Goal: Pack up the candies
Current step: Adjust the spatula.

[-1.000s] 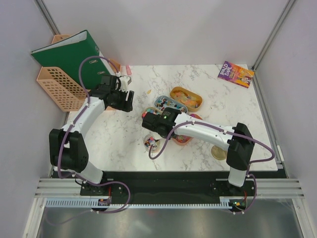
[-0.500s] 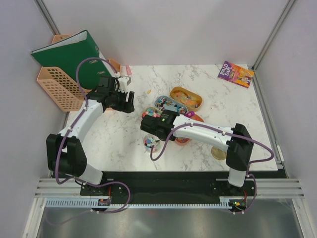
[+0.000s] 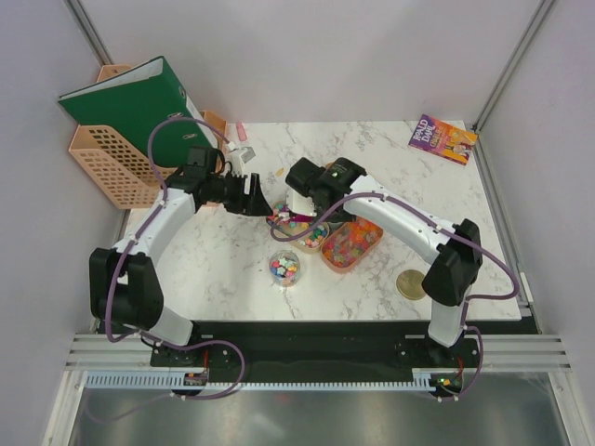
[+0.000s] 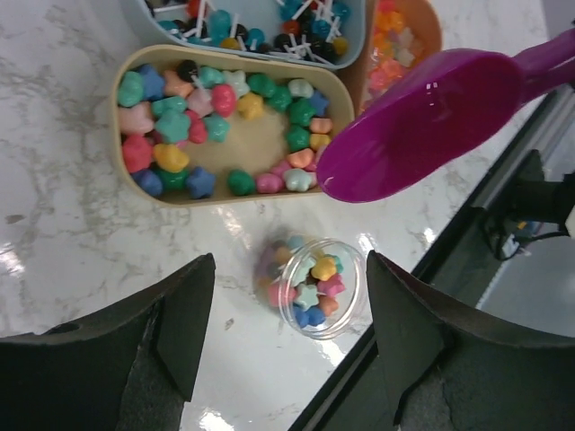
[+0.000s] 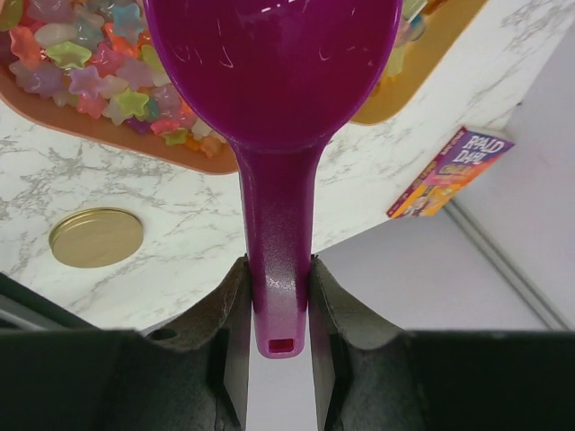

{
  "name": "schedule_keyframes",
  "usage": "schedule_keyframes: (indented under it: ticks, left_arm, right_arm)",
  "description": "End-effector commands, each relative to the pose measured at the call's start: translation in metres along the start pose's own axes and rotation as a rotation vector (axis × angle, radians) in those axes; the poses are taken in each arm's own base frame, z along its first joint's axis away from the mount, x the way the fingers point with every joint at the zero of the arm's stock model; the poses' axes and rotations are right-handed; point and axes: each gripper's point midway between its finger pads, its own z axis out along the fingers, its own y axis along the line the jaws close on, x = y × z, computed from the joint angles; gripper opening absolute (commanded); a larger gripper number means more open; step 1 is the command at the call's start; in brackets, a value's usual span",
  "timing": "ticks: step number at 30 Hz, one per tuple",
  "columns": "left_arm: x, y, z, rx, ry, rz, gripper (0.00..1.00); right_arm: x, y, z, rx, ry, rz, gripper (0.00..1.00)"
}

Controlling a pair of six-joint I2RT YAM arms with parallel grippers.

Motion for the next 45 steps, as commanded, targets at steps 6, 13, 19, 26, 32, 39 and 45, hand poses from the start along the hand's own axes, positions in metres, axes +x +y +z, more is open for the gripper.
schedule_keyframes:
  ticks: [6, 13, 19, 26, 32, 39, 45]
  left_arm:
    - [-0.016, -0.036, 0.008, 0.253, 0.011, -0.111, 0.72]
    - [-0.016, -0.036, 0.019, 0.311, 0.044, -0.158, 0.63]
    - [-0.019, -0.040, 0.023, 0.371, 0.057, -0.185, 0.54]
    - [-0.017, -0.066, 0.014, 0.609, 0.079, -0.191, 0.02]
    - [-0.003, -0.071, 0.009, 0.706, 0.088, -0.186, 0.02]
    - [0.000, -0.076, 0.004, 0.818, 0.097, -0.211, 0.02]
    - [0.001, -0.080, -0.001, 0.906, 0.105, -0.239, 0.02]
  right_arm:
    - [-0.004, 0.018, -0.010, -0.107, -0.066, 0.062, 0.00]
    - [-0.015, 0.012, -0.016, -0.105, -0.110, 0.079, 0.00]
    - [-0.022, 0.011, -0.020, -0.112, -0.141, 0.082, 0.00]
    - [-0.026, 0.026, -0.017, -0.172, -0.197, 0.056, 0.00]
    - [-0.030, 0.034, -0.030, -0.204, -0.411, 0.082, 0.39]
    - [-0.019, 0.027, -0.079, -0.138, -0.917, 0.230, 0.98]
    - [-0.015, 0.033, -0.100, -0.178, -1.101, 0.292, 0.98]
